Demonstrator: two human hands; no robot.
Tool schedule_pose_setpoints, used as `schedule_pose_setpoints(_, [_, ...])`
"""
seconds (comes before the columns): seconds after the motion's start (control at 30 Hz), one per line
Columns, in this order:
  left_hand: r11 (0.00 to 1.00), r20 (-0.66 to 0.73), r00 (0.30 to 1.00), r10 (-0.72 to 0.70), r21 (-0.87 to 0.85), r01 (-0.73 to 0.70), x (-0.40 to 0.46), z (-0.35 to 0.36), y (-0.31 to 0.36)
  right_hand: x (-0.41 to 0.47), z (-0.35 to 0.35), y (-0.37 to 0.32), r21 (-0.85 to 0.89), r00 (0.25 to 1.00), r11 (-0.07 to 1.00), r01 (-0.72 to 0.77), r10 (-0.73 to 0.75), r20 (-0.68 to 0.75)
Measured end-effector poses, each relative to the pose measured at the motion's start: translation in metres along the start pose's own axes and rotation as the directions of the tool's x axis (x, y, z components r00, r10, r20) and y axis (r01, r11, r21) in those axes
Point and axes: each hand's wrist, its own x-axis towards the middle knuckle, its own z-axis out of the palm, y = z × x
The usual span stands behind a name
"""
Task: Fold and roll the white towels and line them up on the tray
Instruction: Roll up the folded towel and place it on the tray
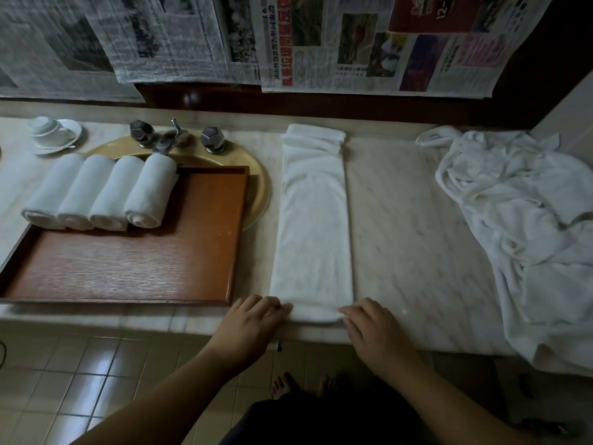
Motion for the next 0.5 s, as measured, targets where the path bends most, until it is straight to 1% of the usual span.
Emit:
schedule_pose_setpoints(0.03, [0.997,0.000,0.998,-0.065,-0.048,0.065,0.003,0.000,0.002,0.004,0.000,-0.001,0.085,0.995,0.991,-0.099,0.097,0.023])
schedule_pose_setpoints(0.1, [0.956,0.008,0.974,-0.227,-0.186,0.225,0.011,-0.003,0.009,0.012,-0.003,-0.001,0.248,0.962,0.929,-0.274,0.264,0.075])
schedule_pose_setpoints(0.17, [0.874,0.043,0.918,-0.394,-0.292,0.389,0.021,-0.007,0.016,0.020,-0.007,-0.004,0.341,0.928,0.863,-0.372,0.349,0.130])
schedule_pose_setpoints(0.2, [0.838,0.053,0.891,-0.450,-0.321,0.442,0.025,-0.008,0.019,0.024,-0.008,-0.005,0.354,0.925,0.855,-0.379,0.353,0.139])
schedule_pose_setpoints(0.27, [0.819,0.037,0.871,-0.490,-0.322,0.475,0.033,-0.007,0.024,0.029,-0.009,-0.006,0.336,0.941,0.879,-0.339,0.316,0.122])
schedule_pose_setpoints(0.33, [0.839,0.019,0.875,-0.483,-0.274,0.470,0.040,-0.006,0.027,0.035,-0.009,-0.004,0.248,0.966,0.934,-0.257,0.246,0.078])
schedule_pose_setpoints(0.4, [0.880,0.001,0.896,-0.444,-0.187,0.436,0.046,-0.004,0.026,0.040,-0.009,0.001,0.057,0.993,0.992,-0.111,0.109,0.042])
schedule_pose_setpoints(0.43, [0.906,-0.013,0.914,-0.406,-0.135,0.400,0.048,-0.003,0.024,0.042,-0.008,0.003,-0.044,0.999,0.999,-0.024,0.026,0.043])
schedule_pose_setpoints(0.5, [0.951,-0.040,0.950,-0.308,-0.040,0.307,0.050,-0.001,0.020,0.044,-0.009,0.002,-0.173,0.993,0.979,0.106,-0.096,0.067])
